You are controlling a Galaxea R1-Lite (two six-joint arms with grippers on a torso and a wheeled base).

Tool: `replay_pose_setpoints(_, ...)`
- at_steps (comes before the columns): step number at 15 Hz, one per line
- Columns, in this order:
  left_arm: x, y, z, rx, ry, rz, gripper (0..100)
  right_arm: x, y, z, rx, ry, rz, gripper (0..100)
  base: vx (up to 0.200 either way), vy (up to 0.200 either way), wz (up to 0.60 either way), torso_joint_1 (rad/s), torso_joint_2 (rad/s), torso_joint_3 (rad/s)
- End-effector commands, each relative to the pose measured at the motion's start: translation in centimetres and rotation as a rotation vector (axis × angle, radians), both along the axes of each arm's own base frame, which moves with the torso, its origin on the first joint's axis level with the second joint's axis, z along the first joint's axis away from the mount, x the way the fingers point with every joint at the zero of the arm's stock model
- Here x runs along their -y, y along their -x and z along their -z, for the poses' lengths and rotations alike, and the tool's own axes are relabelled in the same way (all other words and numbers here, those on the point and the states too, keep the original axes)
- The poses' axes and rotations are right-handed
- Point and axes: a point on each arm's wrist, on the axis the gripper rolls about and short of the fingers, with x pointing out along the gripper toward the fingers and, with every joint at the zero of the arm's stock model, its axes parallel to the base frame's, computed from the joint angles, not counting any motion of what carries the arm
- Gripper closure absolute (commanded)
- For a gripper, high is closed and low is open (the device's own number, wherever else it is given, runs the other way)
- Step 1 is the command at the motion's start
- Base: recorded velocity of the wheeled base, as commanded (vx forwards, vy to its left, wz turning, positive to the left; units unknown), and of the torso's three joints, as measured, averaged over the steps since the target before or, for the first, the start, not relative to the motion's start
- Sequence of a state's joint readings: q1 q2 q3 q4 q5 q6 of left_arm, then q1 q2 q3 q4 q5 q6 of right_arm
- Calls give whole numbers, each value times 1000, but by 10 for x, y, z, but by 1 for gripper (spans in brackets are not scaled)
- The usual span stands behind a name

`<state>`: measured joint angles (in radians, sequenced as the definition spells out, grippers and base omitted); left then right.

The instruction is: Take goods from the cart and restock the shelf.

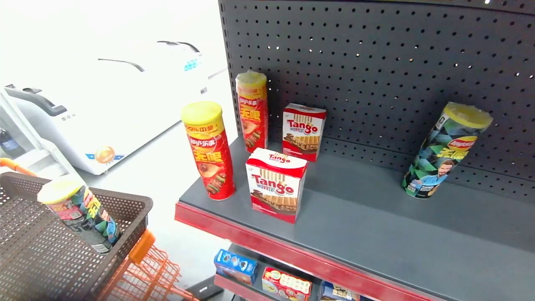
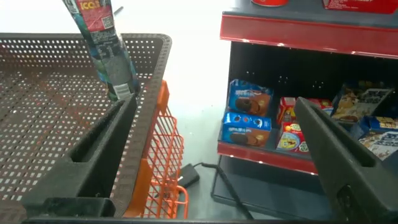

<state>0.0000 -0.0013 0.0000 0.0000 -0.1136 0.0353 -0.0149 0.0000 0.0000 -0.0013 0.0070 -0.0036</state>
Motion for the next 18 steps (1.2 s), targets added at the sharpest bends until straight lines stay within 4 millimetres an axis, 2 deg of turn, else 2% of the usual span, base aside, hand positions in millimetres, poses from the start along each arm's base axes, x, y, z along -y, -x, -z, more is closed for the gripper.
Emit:
replay_pose_setpoints(1, 0, 0, 0, -1, 0, 0, 0, 0, 0, 0, 0, 1, 0, 0, 0, 0, 0, 0, 0, 0)
replay_pose_setpoints(8, 0, 0, 0, -1, -3, 1, 0, 0, 0, 0, -1, 2, 0, 0, 0, 0, 0, 0, 0, 0)
replay_pose_setpoints(11, 0, 0, 0, -1, -1, 0, 0, 0, 0, 0, 0, 1, 0, 0, 0, 0, 600, 1, -4, 6)
replay_pose_setpoints(18, 0, 0, 0, -1, -1, 0, 0, 0, 0, 0, 0, 1, 1, 0, 0, 0, 0, 0, 0, 0)
